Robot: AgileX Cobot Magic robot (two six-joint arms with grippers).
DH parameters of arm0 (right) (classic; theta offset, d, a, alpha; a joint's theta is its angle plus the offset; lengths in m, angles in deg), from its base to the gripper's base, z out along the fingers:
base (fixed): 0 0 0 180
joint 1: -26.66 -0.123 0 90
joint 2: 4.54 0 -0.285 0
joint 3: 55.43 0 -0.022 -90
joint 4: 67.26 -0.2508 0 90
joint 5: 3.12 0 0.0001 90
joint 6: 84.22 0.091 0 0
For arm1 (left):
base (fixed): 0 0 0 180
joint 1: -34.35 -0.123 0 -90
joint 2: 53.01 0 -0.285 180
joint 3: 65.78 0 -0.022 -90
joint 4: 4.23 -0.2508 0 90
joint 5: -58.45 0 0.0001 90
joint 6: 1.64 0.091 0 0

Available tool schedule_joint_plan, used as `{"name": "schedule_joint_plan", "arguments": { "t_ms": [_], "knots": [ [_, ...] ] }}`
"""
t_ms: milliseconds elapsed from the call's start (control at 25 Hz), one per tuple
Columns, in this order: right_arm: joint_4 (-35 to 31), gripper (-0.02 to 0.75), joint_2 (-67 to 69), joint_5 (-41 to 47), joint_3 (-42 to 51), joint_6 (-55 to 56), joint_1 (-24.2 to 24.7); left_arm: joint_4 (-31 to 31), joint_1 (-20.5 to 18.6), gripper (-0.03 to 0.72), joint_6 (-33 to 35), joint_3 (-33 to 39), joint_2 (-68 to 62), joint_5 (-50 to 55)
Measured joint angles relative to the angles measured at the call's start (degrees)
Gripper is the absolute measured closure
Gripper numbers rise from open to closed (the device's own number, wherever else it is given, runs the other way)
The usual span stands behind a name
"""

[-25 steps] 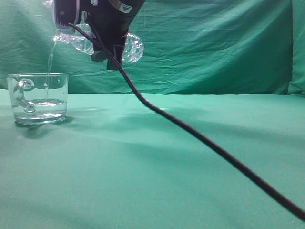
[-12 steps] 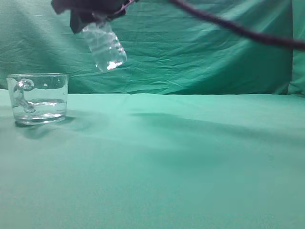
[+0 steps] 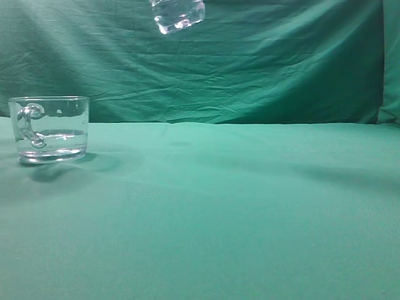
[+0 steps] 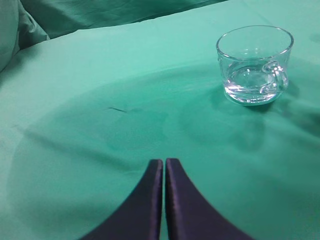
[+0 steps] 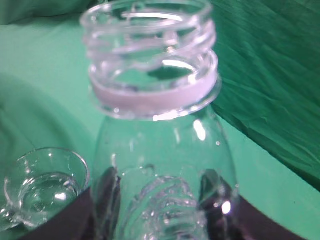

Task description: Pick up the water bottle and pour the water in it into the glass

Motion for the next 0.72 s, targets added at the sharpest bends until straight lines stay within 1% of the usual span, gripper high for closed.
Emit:
{"name": "schedule_joint_plan", "arguments": {
  "t_ms": [200,240,280,360,480,600,720],
  "knots": [
    [0.0,0.414,-8.8,0.1,9.5,2.2,0.1,0.0,0.0,0.688,0.0,0.0,0.0,0.0],
    [0.0,0.414,-8.8,0.1,9.5,2.2,0.1,0.0,0.0,0.688,0.0,0.0,0.0,0.0],
    [0.0,0.414,-12.0,0.0,12.6,2.4,0.5,0.0,0.0,0.688,0.0,0.0,0.0,0.0],
    [-0.8,0.414,-15.0,-1.5,16.0,2.4,1.9,0.0,0.0,0.688,0.0,0.0,0.0,0.0],
    [-7.2,0.414,-18.7,-2.7,20.4,0.4,5.8,0.0,0.0,0.688,0.0,0.0,0.0,0.0],
    [-14.7,0.414,-20.3,-3.4,24.1,-6.9,10.4,0.0,0.0,0.688,0.0,0.0,0.0,0.0],
    [-24.0,0.414,-20.5,-9.7,27.5,-16.9,15.9,0.0,0.0,0.688,0.0,0.0,0.0,0.0]
  ]
}}
